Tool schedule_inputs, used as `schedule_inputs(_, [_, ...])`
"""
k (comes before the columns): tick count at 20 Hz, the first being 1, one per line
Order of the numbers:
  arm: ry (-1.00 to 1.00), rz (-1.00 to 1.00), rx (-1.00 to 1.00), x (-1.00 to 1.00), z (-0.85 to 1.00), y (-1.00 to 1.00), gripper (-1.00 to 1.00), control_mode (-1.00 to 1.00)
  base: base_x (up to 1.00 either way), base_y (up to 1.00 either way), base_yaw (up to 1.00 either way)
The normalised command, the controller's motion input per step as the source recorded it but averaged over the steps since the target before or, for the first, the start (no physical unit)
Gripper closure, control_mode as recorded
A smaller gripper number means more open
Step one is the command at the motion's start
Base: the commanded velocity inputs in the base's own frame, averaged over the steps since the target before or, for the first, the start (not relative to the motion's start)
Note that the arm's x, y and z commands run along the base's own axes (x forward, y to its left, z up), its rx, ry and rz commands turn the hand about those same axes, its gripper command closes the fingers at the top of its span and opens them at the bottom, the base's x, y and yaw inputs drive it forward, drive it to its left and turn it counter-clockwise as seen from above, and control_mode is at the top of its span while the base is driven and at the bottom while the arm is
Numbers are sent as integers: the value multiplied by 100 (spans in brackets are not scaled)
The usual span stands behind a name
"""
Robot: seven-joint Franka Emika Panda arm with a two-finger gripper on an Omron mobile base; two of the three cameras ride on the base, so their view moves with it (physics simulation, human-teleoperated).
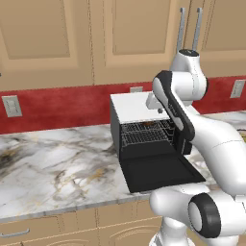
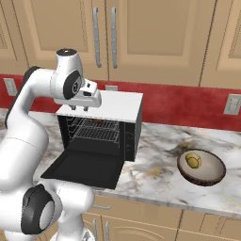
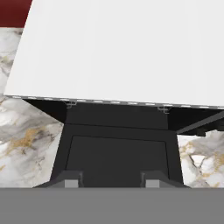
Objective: Pick up the heated bread from the toaster oven and place it in the bowl. Then move the bread bowl to the dining counter.
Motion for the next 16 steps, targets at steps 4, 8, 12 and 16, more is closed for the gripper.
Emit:
schedule_inputs(4, [-4,0,0,-17,-6,0,-100,-100,0,0,0])
schedule_inputs(8, [-5,0,0,-30,-12,0,-100,-100,0,0,0])
schedule_inputs(12, [-8,0,0,-29,-6,0,-100,-100,0,0,0])
schedule_inputs(16, [-11,0,0,-27,-8,0,-100,-100,0,0,0])
